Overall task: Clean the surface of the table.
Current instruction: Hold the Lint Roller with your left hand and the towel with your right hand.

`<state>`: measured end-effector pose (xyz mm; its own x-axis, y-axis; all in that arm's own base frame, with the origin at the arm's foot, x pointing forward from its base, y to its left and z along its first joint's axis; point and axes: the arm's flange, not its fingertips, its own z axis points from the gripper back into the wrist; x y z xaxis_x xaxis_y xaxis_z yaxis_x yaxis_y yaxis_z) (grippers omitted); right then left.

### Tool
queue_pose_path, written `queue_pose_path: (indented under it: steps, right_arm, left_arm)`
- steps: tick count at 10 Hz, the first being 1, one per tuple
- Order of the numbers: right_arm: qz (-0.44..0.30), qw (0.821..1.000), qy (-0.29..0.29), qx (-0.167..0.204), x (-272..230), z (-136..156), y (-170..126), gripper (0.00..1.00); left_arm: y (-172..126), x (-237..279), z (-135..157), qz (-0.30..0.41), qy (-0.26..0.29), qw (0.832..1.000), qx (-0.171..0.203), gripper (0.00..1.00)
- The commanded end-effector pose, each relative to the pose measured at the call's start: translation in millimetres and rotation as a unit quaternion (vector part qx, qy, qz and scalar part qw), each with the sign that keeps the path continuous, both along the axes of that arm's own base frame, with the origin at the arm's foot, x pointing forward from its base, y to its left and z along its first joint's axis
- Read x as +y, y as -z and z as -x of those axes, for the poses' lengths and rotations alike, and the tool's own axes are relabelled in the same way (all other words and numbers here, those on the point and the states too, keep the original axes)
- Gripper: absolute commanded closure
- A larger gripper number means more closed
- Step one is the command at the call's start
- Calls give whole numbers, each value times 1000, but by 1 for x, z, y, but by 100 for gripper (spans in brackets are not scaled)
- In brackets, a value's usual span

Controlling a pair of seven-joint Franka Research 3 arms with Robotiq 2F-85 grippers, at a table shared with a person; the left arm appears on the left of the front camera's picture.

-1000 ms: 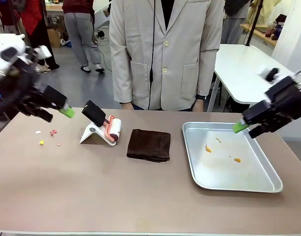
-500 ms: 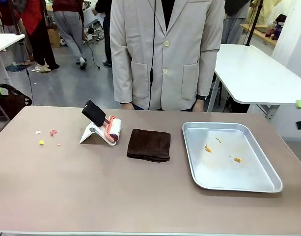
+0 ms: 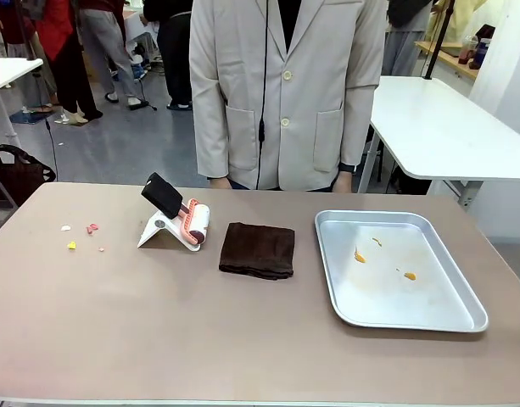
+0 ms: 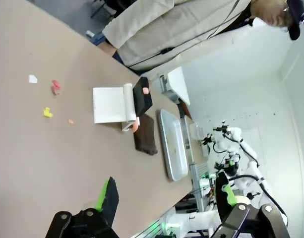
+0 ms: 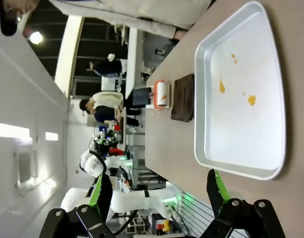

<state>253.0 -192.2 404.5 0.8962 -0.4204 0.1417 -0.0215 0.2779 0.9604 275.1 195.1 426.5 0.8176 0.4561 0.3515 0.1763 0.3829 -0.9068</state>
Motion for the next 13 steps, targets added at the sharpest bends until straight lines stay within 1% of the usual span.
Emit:
queue_pose_path:
  steps: [1,2,3,6,7,8,9,11,12,13]
  right_arm:
    - [-5,1000,6,-1,9,-5,7,0]
    - [0,1000,0,0,0,0,0,0]
    - [0,1000,0,0,0,0,0,0]
    - [0,1000,0,0,0,0,0,0]
    - [4,1000,0,17,1,-1,4,0]
    - [30,999,11,12,9,-1,0,0]
    - [55,998,19,15,20,-4,-10,0]
    - [129,991,24,4,61,-14,-42,0]
    - [175,984,12,-8,93,-23,-62,0]
    - [209,978,-13,-22,124,-32,-78,0]
  left_arm:
    - [12,-32,7,10,-18,1000,-9,0]
    - [12,-37,4,-4,-25,1000,-14,0]
    - [3,-2,-5,10,-10,1000,1,0]
    - [3,-2,-5,10,-10,1000,1,0]
    - [4,-4,-7,12,-16,1000,13,0]
    - [0,-8,-6,-12,-26,999,17,0]
    - [-11,-14,-11,-39,-31,998,24,0]
    - [-48,-45,-30,-93,-13,995,37,0]
    - [-69,-66,-45,-137,20,989,43,0]
    - [-84,-87,-60,-171,36,983,54,0]
